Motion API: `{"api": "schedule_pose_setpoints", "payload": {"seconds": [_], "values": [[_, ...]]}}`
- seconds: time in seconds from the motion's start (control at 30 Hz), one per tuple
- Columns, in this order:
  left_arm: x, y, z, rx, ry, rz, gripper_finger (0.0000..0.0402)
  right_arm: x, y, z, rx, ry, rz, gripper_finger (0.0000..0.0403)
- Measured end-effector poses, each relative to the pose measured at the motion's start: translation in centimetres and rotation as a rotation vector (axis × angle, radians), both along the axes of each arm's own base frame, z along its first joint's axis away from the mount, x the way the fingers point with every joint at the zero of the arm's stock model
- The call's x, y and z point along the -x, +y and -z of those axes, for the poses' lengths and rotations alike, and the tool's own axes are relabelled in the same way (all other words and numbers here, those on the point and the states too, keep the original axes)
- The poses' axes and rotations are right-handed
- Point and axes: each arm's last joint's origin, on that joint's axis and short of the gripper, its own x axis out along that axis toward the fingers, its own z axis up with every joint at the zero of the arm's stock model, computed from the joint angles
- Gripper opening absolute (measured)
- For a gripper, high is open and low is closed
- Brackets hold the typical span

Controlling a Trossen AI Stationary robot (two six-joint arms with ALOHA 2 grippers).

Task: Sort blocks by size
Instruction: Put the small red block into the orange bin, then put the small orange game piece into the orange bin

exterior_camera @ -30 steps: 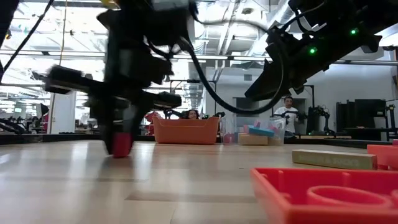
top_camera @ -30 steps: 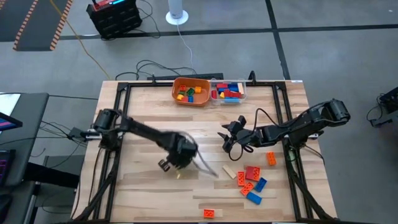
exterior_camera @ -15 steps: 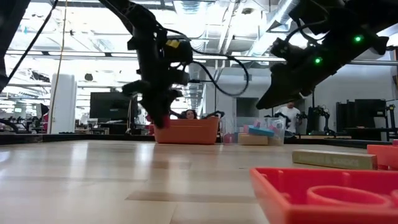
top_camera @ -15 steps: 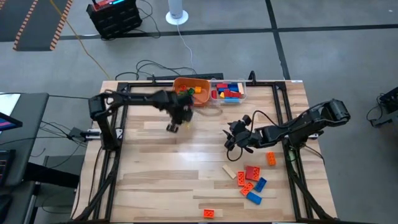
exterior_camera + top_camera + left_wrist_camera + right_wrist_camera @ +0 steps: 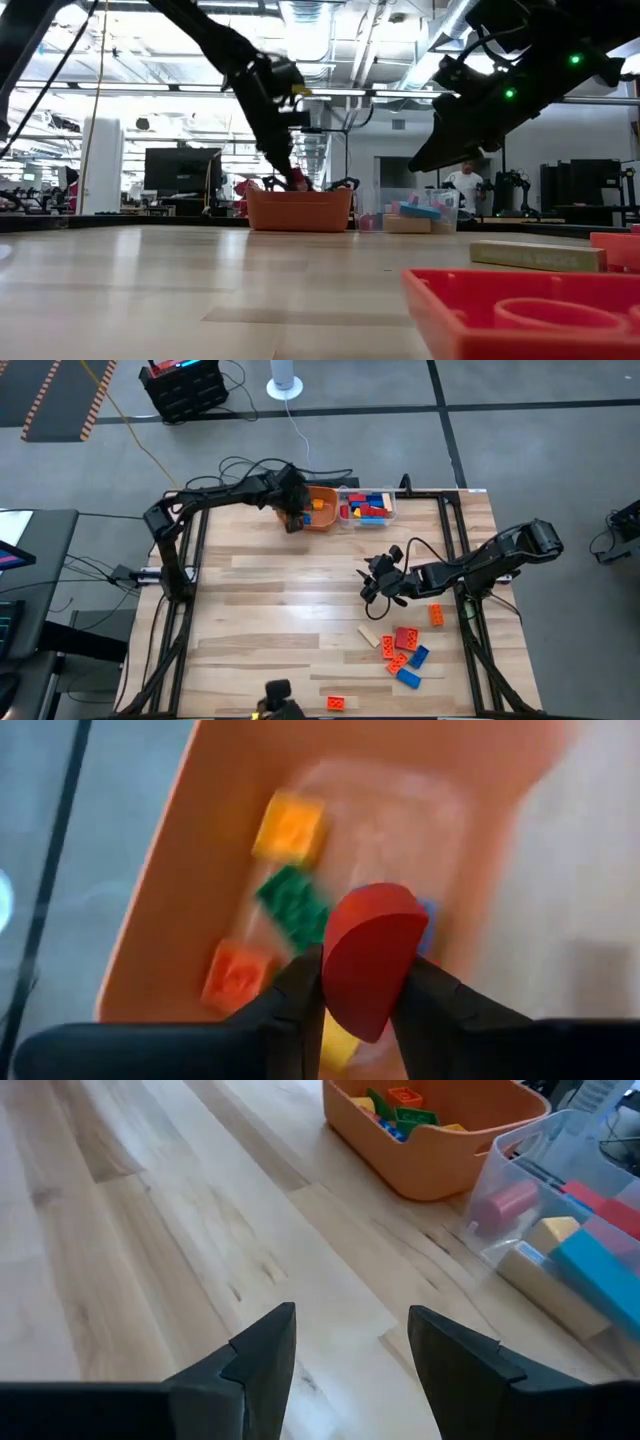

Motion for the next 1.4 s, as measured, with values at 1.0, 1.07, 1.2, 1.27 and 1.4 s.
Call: {"api": "schedule_pose_setpoints", "payload": {"seconds": [1.0, 1.07, 1.2, 1.27, 1.4], "values": [[1.9, -16.3, -4.4, -0.024, -0.053, 0.218, 0.0212, -2.0, 19.0, 0.5, -0.176, -0.083, -0.886, 0.0224], [3.1, -17.9, -4.6, -0.025, -0.096, 0.215, 0.0212, -2.6, 19.6, 0.4, -0.220, -0.067, -0.882, 0.0224], [5.5, -19.7, -5.4, -0.075, -0.146, 0.150, 0.0212, -4.0, 19.6, -0.2, -0.336, -0.006, -0.889, 0.0224], [6.4, -20.0, -6.0, -0.080, -0.183, 0.097, 0.0212, -4.5, 19.7, -0.7, -0.346, 0.042, -0.895, 0.0227], [7.6, -20.1, -7.1, -0.048, -0.251, 0.030, 0.0212, -5.8, 20.0, -2.0, -0.325, 0.158, -0.873, 0.0234]]}}
